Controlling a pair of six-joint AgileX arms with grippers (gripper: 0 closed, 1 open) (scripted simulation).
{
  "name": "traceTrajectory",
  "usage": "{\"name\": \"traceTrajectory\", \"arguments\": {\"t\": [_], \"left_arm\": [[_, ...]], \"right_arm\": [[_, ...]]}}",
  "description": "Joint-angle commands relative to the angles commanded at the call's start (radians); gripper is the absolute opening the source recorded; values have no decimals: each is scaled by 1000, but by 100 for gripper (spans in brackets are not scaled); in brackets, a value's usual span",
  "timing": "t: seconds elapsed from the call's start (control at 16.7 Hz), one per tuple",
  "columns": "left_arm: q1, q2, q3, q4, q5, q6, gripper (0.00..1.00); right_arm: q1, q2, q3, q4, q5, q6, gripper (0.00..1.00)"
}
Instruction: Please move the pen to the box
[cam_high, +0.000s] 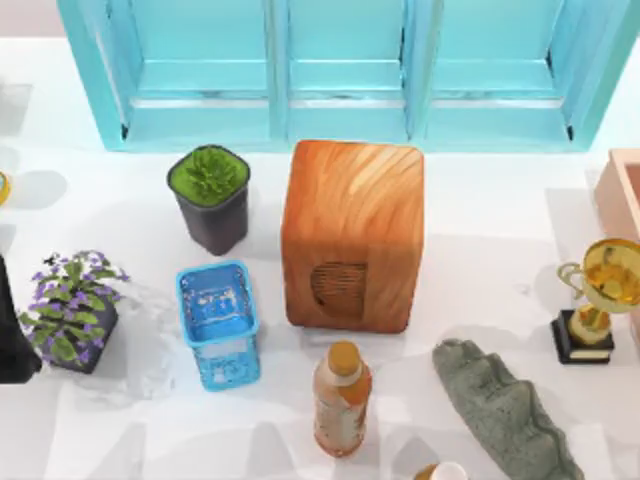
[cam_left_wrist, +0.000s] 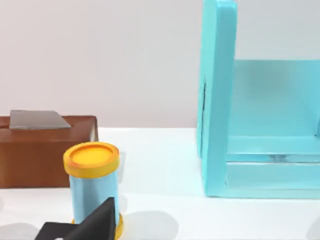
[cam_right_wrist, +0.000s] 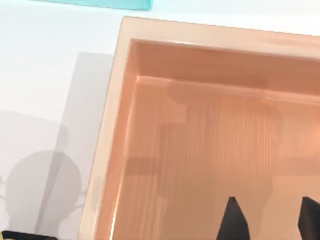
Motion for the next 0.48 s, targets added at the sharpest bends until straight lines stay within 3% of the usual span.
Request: {"name": "traceTrajectory", "arguments": {"t": [0.36, 0.48], "left_arm": [[0, 0, 0, 0, 0, 0, 100], [0, 0, 0, 0, 0, 0, 100]], "right_arm": [[9, 19, -35, 42, 5, 7, 0], [9, 19, -35, 42, 5, 7, 15]]}}
